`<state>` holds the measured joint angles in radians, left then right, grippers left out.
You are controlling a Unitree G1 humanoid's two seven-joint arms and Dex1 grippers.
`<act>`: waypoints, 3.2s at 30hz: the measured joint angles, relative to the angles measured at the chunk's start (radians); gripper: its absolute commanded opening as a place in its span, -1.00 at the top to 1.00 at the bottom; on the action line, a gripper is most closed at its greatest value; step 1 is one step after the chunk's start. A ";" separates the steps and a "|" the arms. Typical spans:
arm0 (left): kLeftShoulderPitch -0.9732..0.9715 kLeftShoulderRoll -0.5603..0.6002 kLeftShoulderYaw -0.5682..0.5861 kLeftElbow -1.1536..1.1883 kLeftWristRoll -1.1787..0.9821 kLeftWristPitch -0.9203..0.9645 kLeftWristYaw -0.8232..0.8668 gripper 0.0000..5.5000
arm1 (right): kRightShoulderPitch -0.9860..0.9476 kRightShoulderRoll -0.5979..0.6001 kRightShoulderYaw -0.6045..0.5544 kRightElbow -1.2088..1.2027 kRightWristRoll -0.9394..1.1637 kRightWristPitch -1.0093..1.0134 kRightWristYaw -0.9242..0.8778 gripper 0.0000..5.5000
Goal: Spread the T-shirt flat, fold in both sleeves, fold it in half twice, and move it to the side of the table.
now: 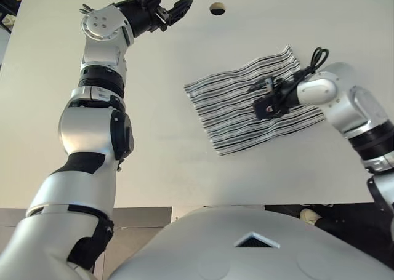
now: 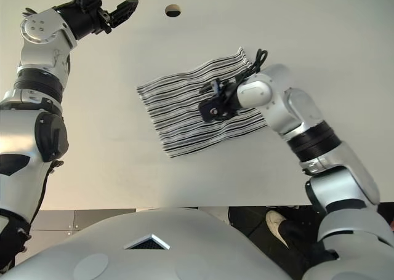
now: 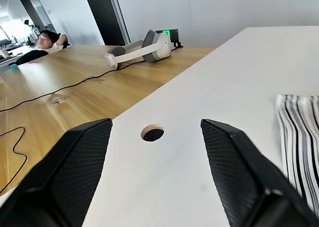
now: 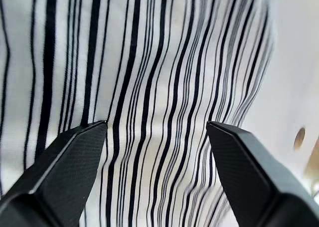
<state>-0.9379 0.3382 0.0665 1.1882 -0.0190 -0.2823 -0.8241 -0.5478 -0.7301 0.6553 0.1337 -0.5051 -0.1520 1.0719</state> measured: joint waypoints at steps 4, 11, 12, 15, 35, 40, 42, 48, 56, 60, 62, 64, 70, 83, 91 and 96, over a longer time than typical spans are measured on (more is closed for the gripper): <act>0.000 -0.015 0.000 -0.008 -0.010 0.003 -0.002 -0.20 | -0.075 -0.089 0.019 0.142 -0.076 -0.038 0.080 -0.34; 0.000 -0.023 -0.001 -0.014 -0.016 0.018 -0.016 -0.20 | -0.080 -0.061 -0.044 0.144 -0.003 0.090 0.197 -0.34; 0.000 -0.023 -0.001 -0.016 -0.017 0.019 -0.017 -0.20 | -0.088 -0.056 -0.044 0.150 -0.003 0.091 0.210 -0.34; 0.000 -0.023 0.000 -0.017 -0.018 0.030 -0.019 -0.20 | -0.124 -0.046 -0.068 0.187 0.037 0.133 0.282 -0.34; -0.002 -0.006 0.016 -0.027 -0.046 0.043 -0.036 -0.20 | -0.430 0.164 -0.081 0.991 -0.108 -0.025 -0.163 -0.34; -0.002 -0.006 0.016 -0.028 -0.046 0.043 -0.036 -0.20 | -0.453 0.214 -0.082 1.060 -0.121 -0.041 -0.263 -0.34; -0.002 -0.006 0.016 -0.030 -0.047 0.043 -0.037 -0.20 | -0.455 0.230 -0.083 1.066 -0.121 -0.048 -0.277 -0.34; -0.002 -0.007 0.015 -0.034 -0.048 0.043 -0.041 -0.20 | -0.468 0.325 -0.083 1.045 -0.119 -0.082 -0.275 -0.34; -0.002 -0.018 0.015 -0.038 -0.049 0.043 -0.042 -0.20 | -0.500 0.459 -0.082 1.046 -0.118 -0.081 -0.277 -0.34; -0.002 -0.025 0.015 -0.041 -0.053 0.043 -0.042 -0.20 | -0.522 0.502 -0.083 1.084 -0.119 -0.064 -0.297 -0.34; -0.002 -0.026 0.015 -0.044 -0.053 0.043 -0.042 -0.20 | -0.532 0.513 -0.086 1.107 -0.119 -0.056 -0.312 -0.34; -0.002 -0.027 0.015 -0.045 -0.054 0.043 -0.042 -0.20 | -0.538 0.524 -0.087 1.123 -0.118 -0.043 -0.329 -0.34; -0.002 -0.027 0.015 -0.052 -0.054 0.043 -0.044 -0.20 | -0.542 0.541 -0.112 1.146 -0.098 -0.036 -0.365 -0.34; -0.008 -0.012 0.017 -0.164 -0.084 -0.021 -0.102 -0.20 | -0.616 0.358 -0.302 0.947 0.118 -0.061 -0.062 -0.34; 0.168 0.263 -0.220 -0.384 0.242 -0.636 -0.136 -0.20 | -0.246 -0.026 -0.295 0.454 0.071 -0.345 -0.077 -0.34; 0.295 0.439 -0.390 -0.533 0.373 -0.865 -0.199 -0.20 | 0.018 -0.165 -0.335 0.150 0.202 -0.380 -0.009 -0.34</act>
<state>-0.6425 0.7768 -0.3230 0.6554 0.3542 -1.1471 -1.0236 -0.5302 -0.8948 0.3201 0.2835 -0.3028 -0.5323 1.0626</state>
